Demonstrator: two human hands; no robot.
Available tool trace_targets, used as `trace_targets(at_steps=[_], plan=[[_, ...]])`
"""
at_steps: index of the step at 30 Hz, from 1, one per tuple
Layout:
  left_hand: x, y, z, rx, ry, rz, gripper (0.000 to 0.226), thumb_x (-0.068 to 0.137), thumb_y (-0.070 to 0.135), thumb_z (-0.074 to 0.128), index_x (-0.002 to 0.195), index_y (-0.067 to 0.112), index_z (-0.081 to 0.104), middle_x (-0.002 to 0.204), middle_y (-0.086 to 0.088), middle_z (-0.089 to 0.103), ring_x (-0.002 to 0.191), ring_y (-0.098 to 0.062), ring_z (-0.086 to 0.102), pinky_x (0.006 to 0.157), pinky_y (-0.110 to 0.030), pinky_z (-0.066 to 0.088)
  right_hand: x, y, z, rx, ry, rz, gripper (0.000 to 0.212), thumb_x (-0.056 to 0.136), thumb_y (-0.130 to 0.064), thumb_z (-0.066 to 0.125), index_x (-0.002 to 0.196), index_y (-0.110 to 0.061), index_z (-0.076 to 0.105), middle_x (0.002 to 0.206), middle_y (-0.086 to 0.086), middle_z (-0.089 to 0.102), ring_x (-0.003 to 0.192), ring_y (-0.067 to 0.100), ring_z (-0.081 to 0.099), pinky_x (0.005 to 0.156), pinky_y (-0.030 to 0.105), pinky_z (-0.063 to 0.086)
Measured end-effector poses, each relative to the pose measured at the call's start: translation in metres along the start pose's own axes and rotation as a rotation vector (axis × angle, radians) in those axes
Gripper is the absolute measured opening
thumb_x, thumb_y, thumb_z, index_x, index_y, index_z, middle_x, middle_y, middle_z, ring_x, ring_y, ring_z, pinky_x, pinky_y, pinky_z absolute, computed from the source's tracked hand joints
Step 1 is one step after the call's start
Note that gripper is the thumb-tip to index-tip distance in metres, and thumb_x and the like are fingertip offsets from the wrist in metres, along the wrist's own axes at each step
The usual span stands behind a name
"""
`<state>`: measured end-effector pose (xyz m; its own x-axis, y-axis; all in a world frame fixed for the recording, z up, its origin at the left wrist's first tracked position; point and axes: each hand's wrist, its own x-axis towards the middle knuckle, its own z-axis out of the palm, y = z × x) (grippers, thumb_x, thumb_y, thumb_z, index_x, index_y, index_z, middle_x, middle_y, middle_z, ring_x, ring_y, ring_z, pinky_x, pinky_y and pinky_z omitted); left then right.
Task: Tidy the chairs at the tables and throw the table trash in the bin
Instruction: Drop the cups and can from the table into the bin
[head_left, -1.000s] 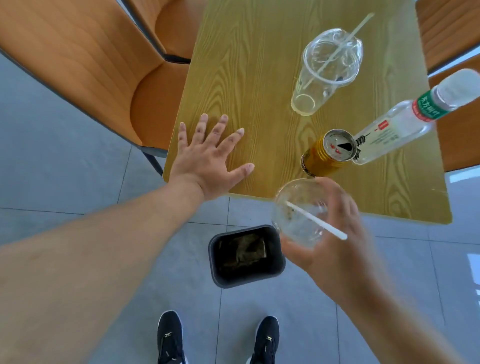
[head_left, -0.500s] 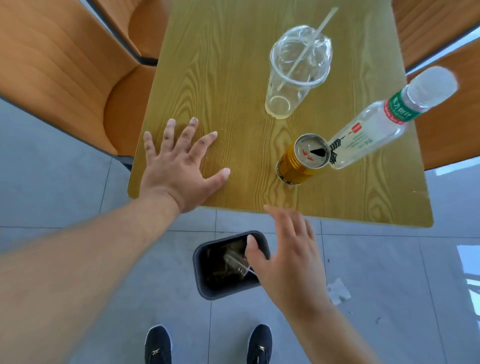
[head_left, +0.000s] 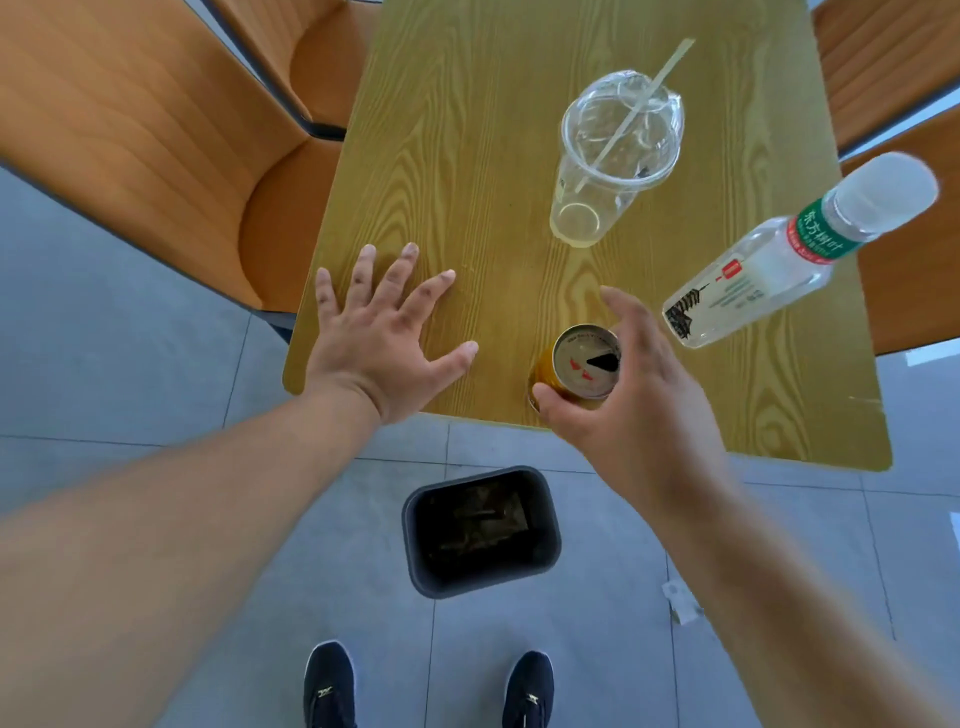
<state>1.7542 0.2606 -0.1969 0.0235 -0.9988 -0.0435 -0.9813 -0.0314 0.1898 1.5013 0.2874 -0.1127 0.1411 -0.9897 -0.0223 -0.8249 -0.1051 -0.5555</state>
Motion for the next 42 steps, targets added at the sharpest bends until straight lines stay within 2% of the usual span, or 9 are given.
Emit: trace_targets(at_steps=[4, 10, 13, 15, 22, 26, 30, 38, 42], plan=[[-0.001, 0.0, 0.001, -0.024, 0.009, 0.002, 0.084, 0.085, 0.092, 0.023, 0.158, 0.049, 0.02, 0.175, 0.005, 0.007, 0.159, -0.029, -0.006, 0.122, -0.066, -0.009, -0.067, -0.016, 0.025, -0.041, -0.149, -0.162, 0.088, 0.075, -0.065, 0.068, 0.151, -0.039, 0.031, 0.12, -0.019, 0.05, 0.1, 0.006, 0.053, 0.074, 0.021, 0.041], [-0.003, -0.002, 0.002, -0.013, 0.018, 0.005, 0.084, 0.086, 0.092, 0.02, 0.158, 0.049, 0.02, 0.175, 0.004, 0.007, 0.159, -0.028, -0.007, 0.122, -0.065, -0.01, -0.093, -0.007, 0.048, 0.052, -0.252, 0.009, 0.108, 0.073, -0.078, 0.071, 0.156, -0.046, 0.011, 0.144, -0.022, 0.03, 0.133, 0.005, 0.032, 0.101, 0.018, 0.028], [-0.004, -0.002, 0.003, -0.014, 0.029, 0.009, 0.084, 0.086, 0.092, 0.02, 0.158, 0.05, 0.019, 0.175, 0.005, 0.006, 0.159, -0.027, -0.009, 0.122, -0.066, -0.009, -0.062, -0.018, 0.033, 0.077, -0.04, -0.048, 0.091, 0.079, -0.073, 0.067, 0.152, -0.037, 0.029, 0.144, -0.017, 0.039, 0.132, 0.004, 0.037, 0.105, 0.01, 0.025], [-0.004, -0.002, 0.003, -0.005, 0.033, 0.009, 0.084, 0.086, 0.093, 0.02, 0.159, 0.05, 0.017, 0.175, 0.006, 0.005, 0.159, -0.027, -0.01, 0.122, -0.066, -0.009, -0.024, -0.024, 0.017, 0.129, 0.153, -0.055, 0.088, 0.082, -0.064, 0.071, 0.151, -0.026, 0.032, 0.142, -0.014, 0.041, 0.133, 0.011, 0.041, 0.112, 0.023, 0.031], [-0.002, -0.002, 0.003, -0.01, 0.024, 0.013, 0.085, 0.086, 0.093, 0.019, 0.159, 0.05, 0.016, 0.174, 0.006, 0.004, 0.159, -0.027, -0.013, 0.122, -0.067, -0.008, 0.133, -0.041, -0.026, 0.22, 0.352, 0.068, 0.124, 0.078, -0.058, 0.084, 0.163, -0.012, 0.006, 0.169, 0.012, 0.019, 0.155, 0.026, 0.014, 0.125, 0.041, 0.016], [0.0, -0.001, 0.002, -0.016, 0.022, 0.011, 0.084, 0.085, 0.092, 0.02, 0.158, 0.051, 0.017, 0.174, 0.006, 0.005, 0.159, -0.027, -0.012, 0.122, -0.067, -0.008, 0.173, -0.046, -0.028, 0.191, 0.241, 0.131, 0.085, 0.077, -0.062, 0.081, 0.144, -0.024, 0.045, 0.141, 0.002, 0.049, 0.119, 0.019, 0.058, 0.096, 0.031, 0.046], [0.002, -0.001, -0.001, -0.024, 0.012, -0.004, 0.083, 0.085, 0.091, 0.023, 0.158, 0.051, 0.017, 0.174, 0.006, 0.004, 0.158, -0.028, -0.011, 0.122, -0.067, -0.009, 0.126, -0.052, -0.02, 0.096, 0.178, 0.015, 0.059, 0.075, -0.062, 0.08, 0.118, -0.032, 0.056, 0.118, -0.008, 0.053, 0.077, -0.007, 0.051, 0.06, 0.008, 0.035], [-0.001, 0.0, 0.002, -0.029, 0.012, -0.005, 0.083, 0.085, 0.091, 0.025, 0.157, 0.049, 0.022, 0.174, 0.006, 0.008, 0.159, -0.029, -0.005, 0.122, -0.067, -0.008, -0.07, -0.058, 0.002, 0.147, 0.017, -0.204, 0.066, 0.07, -0.056, 0.086, 0.125, -0.028, 0.06, 0.129, -0.007, 0.054, 0.115, 0.014, 0.057, 0.085, 0.029, 0.052], [-0.002, 0.001, 0.002, -0.022, 0.019, -0.005, 0.082, 0.086, 0.09, 0.026, 0.157, 0.049, 0.022, 0.174, 0.006, 0.008, 0.159, -0.029, -0.005, 0.122, -0.067, -0.007, -0.096, -0.043, 0.024, 0.083, -0.019, -0.182, 0.088, 0.068, -0.067, 0.083, 0.138, -0.027, 0.048, 0.131, -0.011, 0.049, 0.112, 0.012, 0.055, 0.092, 0.017, 0.039]])
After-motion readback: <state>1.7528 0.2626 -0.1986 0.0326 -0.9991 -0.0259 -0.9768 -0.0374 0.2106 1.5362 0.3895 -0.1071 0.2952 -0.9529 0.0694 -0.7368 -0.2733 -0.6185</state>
